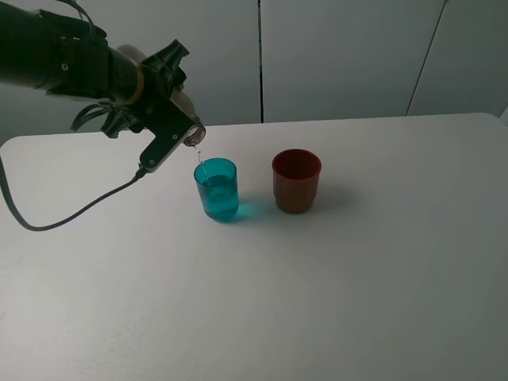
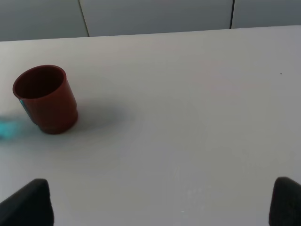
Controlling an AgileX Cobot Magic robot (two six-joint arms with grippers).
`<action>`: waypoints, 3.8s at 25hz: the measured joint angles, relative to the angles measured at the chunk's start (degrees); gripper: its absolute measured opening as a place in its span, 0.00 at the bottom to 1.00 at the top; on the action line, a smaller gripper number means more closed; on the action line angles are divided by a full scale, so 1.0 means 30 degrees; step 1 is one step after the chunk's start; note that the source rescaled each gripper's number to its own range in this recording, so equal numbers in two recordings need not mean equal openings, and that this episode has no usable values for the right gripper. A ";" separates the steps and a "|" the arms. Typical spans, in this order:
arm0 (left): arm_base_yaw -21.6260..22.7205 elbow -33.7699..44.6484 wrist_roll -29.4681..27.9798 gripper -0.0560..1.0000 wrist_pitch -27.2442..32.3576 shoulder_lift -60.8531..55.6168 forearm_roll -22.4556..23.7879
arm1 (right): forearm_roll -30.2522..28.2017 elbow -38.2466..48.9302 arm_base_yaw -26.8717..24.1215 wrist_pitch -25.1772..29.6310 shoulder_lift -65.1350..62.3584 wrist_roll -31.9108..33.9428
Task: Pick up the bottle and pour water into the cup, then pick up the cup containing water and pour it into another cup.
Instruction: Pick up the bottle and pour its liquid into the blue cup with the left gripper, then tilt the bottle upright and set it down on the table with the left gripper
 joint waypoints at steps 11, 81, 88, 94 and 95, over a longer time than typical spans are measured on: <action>-0.0574 0.0000 -0.0039 0.05 0.1233 -0.0070 0.0082 | 0.0000 0.0000 0.0000 0.0000 0.0000 0.0000; -0.2039 -0.0908 -0.4867 0.05 0.1796 -0.0144 0.1717 | 0.0000 0.0000 0.0000 0.0000 0.0000 0.0000; -0.0813 -0.0908 -0.7987 0.05 0.1185 -0.0144 -0.0239 | 0.0000 0.0000 0.0000 0.0000 0.0000 0.0000; 0.0577 -0.0908 -1.2452 0.05 -0.1784 -0.0144 -0.1384 | 0.0000 0.0000 0.0000 0.0000 0.0000 0.0000; 0.0813 -0.0908 -1.3208 0.05 -0.2545 -0.0144 -0.1528 | 0.0000 0.0000 0.0000 0.0000 0.0000 0.0000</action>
